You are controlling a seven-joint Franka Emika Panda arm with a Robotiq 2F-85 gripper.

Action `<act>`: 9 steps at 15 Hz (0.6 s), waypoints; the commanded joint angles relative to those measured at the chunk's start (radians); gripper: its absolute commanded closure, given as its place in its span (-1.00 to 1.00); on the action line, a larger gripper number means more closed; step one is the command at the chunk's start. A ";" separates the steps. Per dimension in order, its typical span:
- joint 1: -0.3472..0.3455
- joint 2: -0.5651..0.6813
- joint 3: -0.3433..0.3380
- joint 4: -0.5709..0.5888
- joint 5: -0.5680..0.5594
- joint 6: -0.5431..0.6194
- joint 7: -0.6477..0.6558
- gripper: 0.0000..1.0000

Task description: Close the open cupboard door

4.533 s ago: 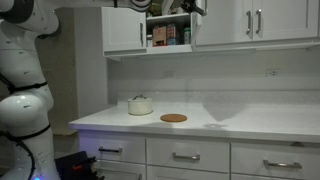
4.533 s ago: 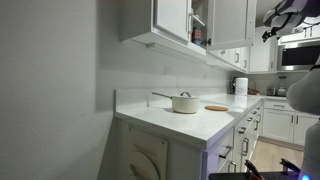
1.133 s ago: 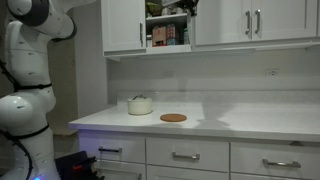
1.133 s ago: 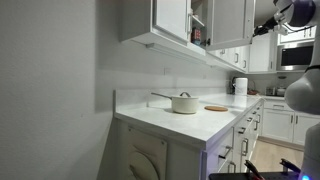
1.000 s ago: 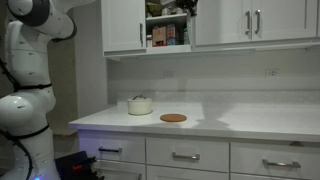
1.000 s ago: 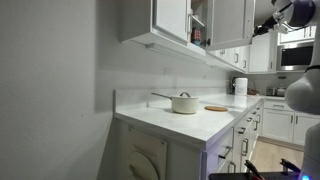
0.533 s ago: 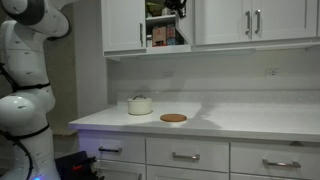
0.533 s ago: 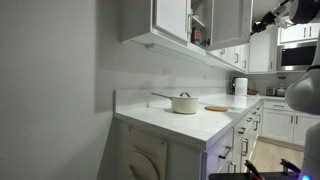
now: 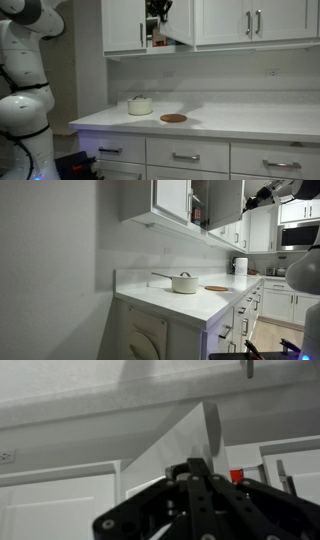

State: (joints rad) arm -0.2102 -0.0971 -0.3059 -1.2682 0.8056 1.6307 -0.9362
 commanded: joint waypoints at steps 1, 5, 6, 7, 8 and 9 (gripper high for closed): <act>0.036 0.027 0.027 -0.010 0.070 -0.020 -0.042 1.00; 0.073 -0.028 0.051 -0.192 0.221 0.052 -0.161 1.00; 0.091 -0.049 0.083 -0.257 0.234 0.120 -0.185 1.00; 0.102 -0.058 0.102 -0.285 0.246 0.127 -0.210 1.00; 0.117 -0.073 0.128 -0.316 0.257 0.158 -0.227 1.00; 0.127 -0.075 0.154 -0.332 0.272 0.187 -0.236 1.00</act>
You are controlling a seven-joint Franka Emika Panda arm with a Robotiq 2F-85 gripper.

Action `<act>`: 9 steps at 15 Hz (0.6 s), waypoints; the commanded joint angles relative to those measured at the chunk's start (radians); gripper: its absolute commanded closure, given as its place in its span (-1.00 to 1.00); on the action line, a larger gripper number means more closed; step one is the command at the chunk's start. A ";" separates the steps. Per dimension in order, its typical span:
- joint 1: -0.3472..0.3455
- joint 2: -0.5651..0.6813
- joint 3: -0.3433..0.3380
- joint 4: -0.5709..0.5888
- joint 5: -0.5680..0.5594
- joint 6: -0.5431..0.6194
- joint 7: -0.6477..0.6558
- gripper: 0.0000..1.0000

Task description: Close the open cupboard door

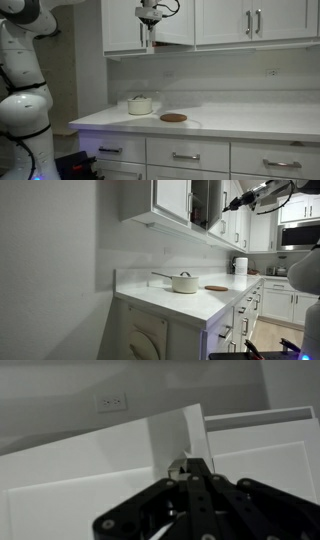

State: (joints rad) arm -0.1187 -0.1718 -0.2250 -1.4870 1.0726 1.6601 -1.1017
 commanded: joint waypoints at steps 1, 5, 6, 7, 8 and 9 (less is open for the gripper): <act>0.053 -0.010 0.102 -0.143 0.013 0.202 -0.086 1.00; 0.131 0.009 0.222 -0.279 0.007 0.455 -0.154 1.00; 0.148 0.022 0.247 -0.309 0.003 0.516 -0.167 1.00; 0.161 0.034 0.264 -0.327 -0.007 0.555 -0.162 0.95; 0.172 0.044 0.279 -0.345 -0.026 0.591 -0.146 0.46; 0.180 0.051 0.290 -0.358 -0.056 0.615 -0.131 0.45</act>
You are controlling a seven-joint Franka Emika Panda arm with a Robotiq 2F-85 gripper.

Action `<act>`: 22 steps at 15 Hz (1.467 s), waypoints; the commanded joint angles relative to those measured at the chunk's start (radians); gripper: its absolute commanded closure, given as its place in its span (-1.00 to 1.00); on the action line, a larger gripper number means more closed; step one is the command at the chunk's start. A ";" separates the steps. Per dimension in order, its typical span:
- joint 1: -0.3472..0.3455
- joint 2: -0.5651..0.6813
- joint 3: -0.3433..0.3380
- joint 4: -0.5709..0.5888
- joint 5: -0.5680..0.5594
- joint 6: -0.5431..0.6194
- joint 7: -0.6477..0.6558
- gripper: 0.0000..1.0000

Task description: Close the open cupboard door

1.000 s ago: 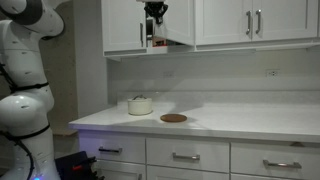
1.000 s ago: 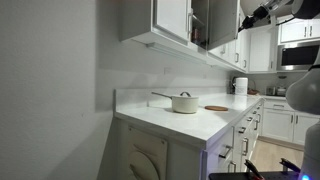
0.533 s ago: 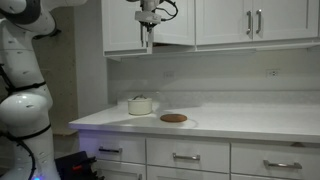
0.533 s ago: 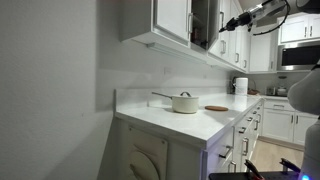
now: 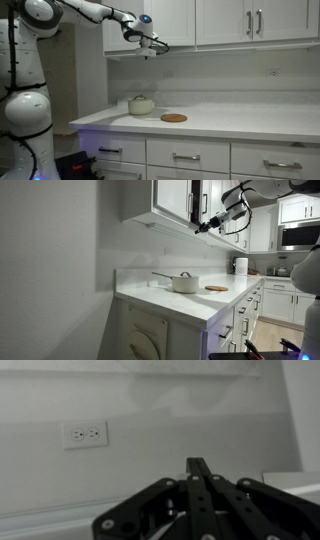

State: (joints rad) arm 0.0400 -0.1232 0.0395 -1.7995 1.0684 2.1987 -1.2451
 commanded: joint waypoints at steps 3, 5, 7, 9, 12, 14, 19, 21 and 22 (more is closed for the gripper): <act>0.027 0.004 0.036 -0.073 -0.177 0.125 0.093 0.09; 0.019 -0.006 0.033 -0.072 -0.299 0.145 0.195 -0.19; 0.011 -0.021 0.025 -0.067 -0.441 0.141 0.307 -0.49; 0.006 -0.036 0.012 -0.046 -0.586 0.098 0.436 -0.80; 0.007 -0.066 -0.009 -0.014 -0.738 0.011 0.586 -1.00; 0.011 -0.085 -0.021 0.007 -0.795 -0.056 0.647 -1.00; 0.019 -0.118 -0.040 0.051 -0.852 -0.189 0.721 -1.00; 0.019 -0.121 -0.044 0.074 -0.871 -0.263 0.738 -1.00; 0.018 -0.125 -0.045 0.080 -0.879 -0.292 0.750 -1.00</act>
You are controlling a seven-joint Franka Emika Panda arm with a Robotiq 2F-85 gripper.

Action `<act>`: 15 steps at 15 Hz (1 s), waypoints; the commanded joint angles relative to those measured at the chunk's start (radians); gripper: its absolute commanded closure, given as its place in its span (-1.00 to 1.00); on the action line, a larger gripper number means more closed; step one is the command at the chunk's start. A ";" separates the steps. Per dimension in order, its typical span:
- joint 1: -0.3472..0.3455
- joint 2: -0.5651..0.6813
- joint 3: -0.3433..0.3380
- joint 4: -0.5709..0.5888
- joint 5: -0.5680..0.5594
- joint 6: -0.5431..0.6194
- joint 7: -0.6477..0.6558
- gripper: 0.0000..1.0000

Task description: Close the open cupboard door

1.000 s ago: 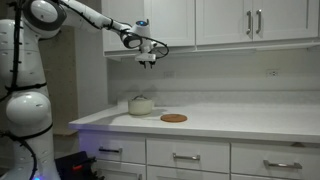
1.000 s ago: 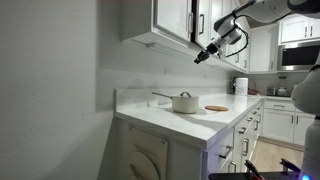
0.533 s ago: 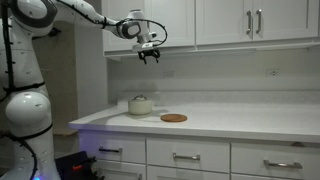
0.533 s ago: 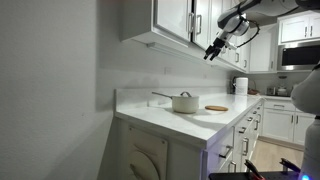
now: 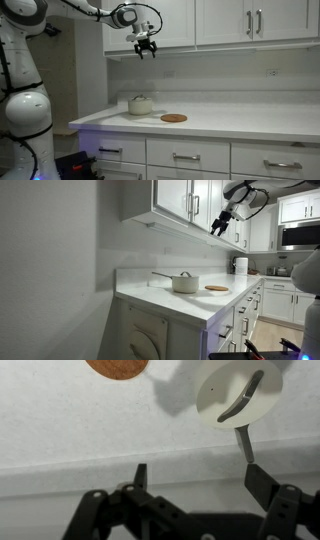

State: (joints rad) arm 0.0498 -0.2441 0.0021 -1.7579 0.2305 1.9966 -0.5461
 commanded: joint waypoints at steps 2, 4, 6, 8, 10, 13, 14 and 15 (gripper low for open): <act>0.004 -0.003 -0.007 0.059 -0.075 -0.153 0.080 -1.00; 0.000 -0.003 0.000 0.075 -0.118 -0.205 0.119 -1.00; 0.002 0.000 0.001 0.092 -0.137 -0.255 0.152 -1.00; 0.009 -0.005 -0.011 0.065 -0.111 -0.211 0.109 -1.00; 0.009 -0.004 -0.011 0.065 -0.111 -0.210 0.109 -1.00; 0.009 -0.003 -0.011 0.065 -0.111 -0.210 0.109 -1.00; 0.009 -0.003 -0.011 0.065 -0.111 -0.210 0.109 -1.00; 0.009 -0.003 -0.011 0.065 -0.111 -0.210 0.109 -1.00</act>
State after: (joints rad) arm 0.0499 -0.2499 -0.0014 -1.6976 0.1220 1.7892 -0.4397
